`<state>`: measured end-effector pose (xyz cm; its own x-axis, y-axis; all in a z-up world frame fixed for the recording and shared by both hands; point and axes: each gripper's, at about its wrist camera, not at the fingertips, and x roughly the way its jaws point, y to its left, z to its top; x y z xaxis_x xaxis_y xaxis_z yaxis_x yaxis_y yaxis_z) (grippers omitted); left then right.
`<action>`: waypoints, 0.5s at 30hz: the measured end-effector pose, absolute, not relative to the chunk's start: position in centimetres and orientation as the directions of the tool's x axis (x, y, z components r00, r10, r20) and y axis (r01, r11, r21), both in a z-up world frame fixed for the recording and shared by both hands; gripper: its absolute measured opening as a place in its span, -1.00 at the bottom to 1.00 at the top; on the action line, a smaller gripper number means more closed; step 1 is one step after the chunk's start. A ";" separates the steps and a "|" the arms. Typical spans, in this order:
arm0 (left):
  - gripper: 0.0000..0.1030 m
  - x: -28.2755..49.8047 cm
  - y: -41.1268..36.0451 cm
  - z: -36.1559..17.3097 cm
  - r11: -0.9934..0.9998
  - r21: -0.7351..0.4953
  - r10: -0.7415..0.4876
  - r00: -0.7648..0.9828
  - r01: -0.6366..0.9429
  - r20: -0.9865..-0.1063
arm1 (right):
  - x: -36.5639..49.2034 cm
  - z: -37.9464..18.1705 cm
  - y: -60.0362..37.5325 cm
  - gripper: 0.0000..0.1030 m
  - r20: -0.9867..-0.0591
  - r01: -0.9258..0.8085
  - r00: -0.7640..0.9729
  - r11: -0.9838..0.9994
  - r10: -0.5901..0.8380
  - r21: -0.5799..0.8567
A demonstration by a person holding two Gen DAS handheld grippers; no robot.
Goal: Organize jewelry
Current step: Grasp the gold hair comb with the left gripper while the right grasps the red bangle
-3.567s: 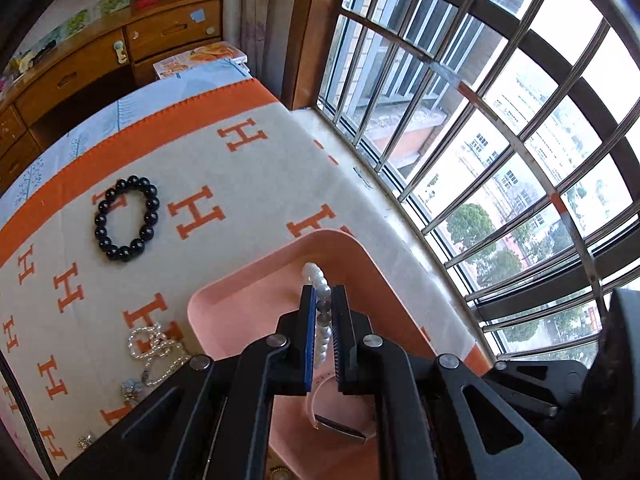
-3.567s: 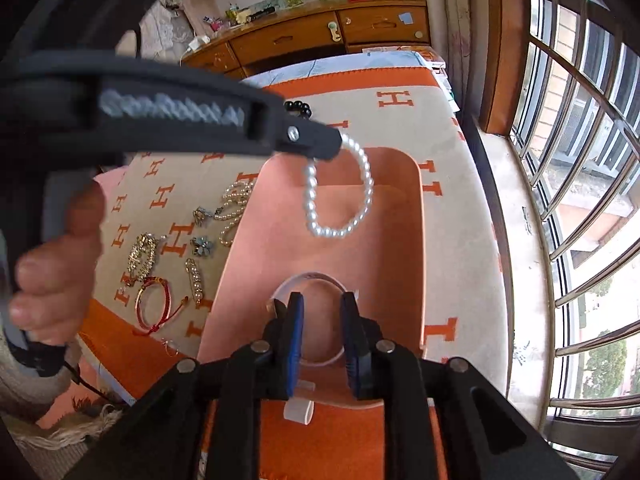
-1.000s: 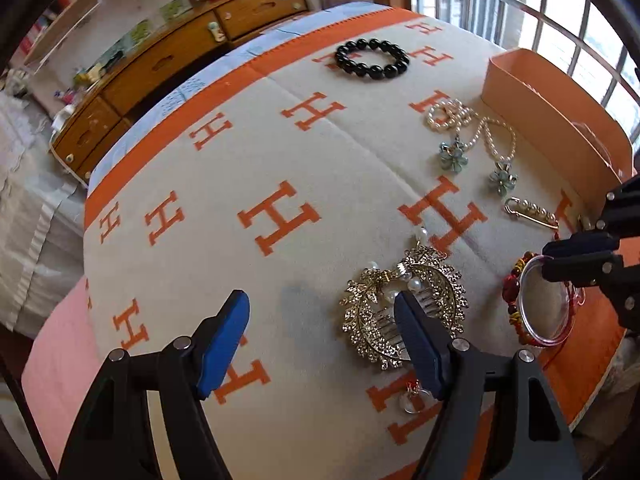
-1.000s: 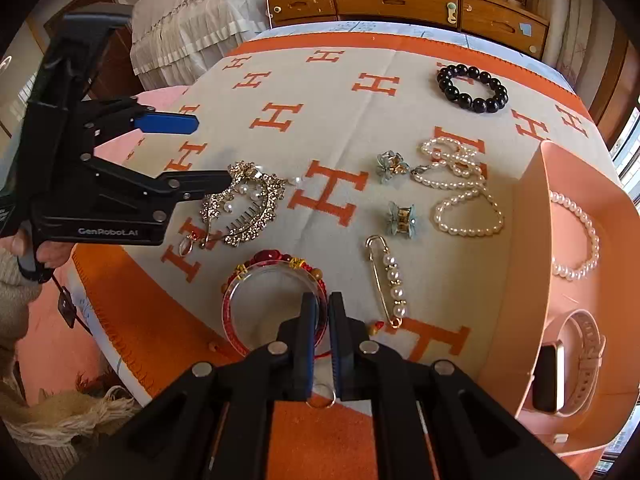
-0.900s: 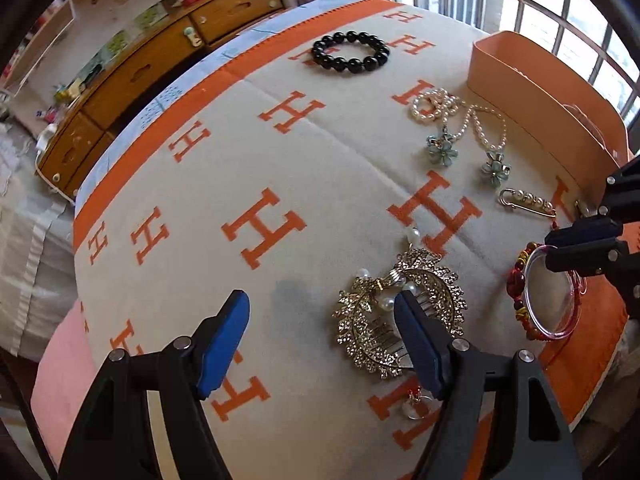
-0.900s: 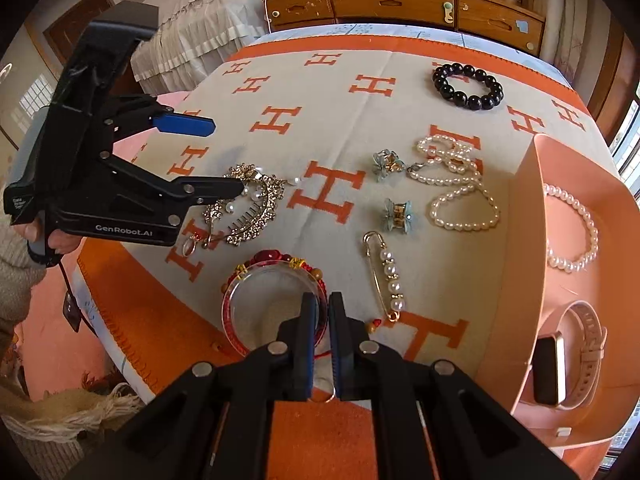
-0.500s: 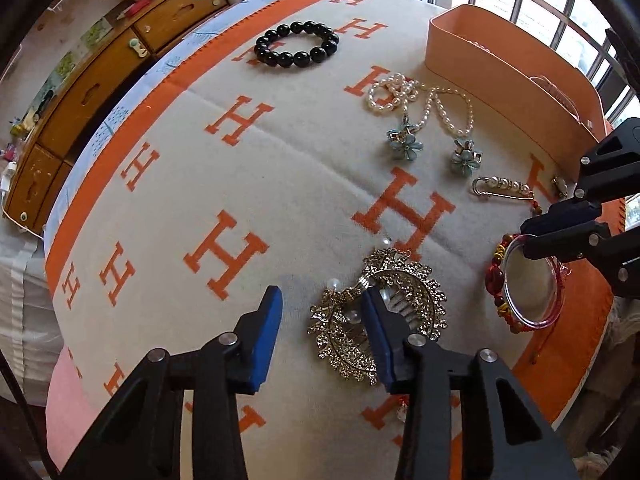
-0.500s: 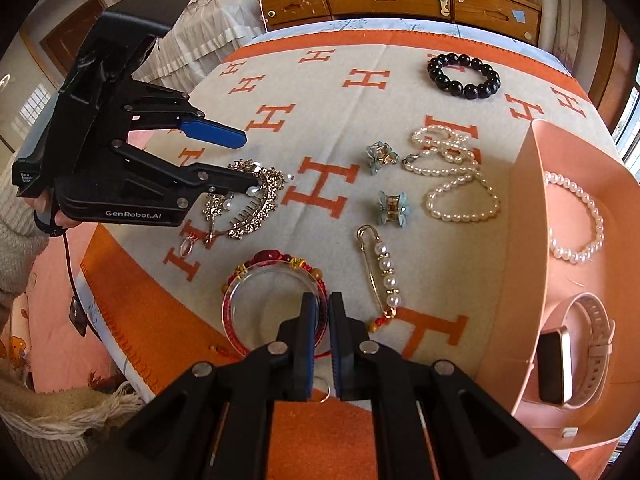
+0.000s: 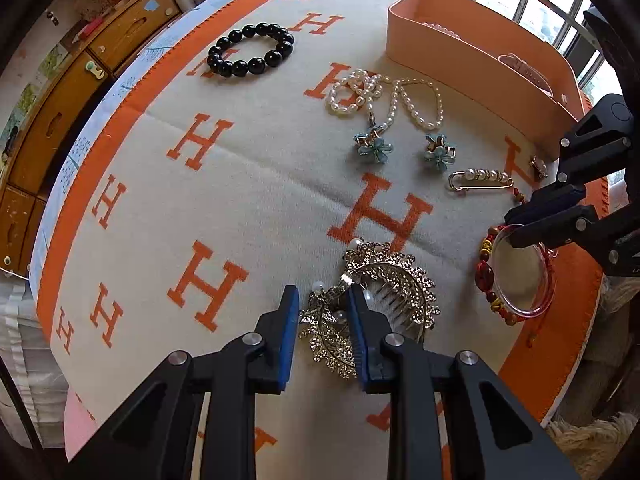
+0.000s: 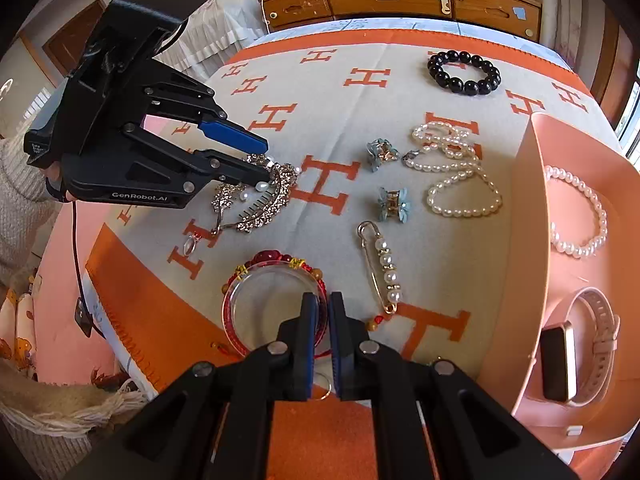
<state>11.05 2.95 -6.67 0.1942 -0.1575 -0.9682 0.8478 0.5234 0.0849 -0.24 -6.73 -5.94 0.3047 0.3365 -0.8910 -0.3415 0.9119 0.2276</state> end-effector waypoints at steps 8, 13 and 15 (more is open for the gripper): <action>-0.67 10.3 4.1 -5.4 0.659 0.128 -0.156 0.301 0.741 -0.941 | -0.5 -5.4 -7.2 -0.88 -0.877 -0.333 0.329 0.912 0.350 0.239; -0.82 8.5 4.6 -4.0 0.671 0.161 -0.165 0.357 0.724 -0.919 | -1.3 -4.1 -7.5 -0.88 -0.851 -0.340 0.369 0.907 0.373 0.251; -0.82 8.1 4.6 -3.6 0.669 0.180 -0.156 0.373 0.722 -0.914 | -1.7 -3.5 -7.5 -0.88 -0.841 -0.345 0.384 0.904 0.381 0.252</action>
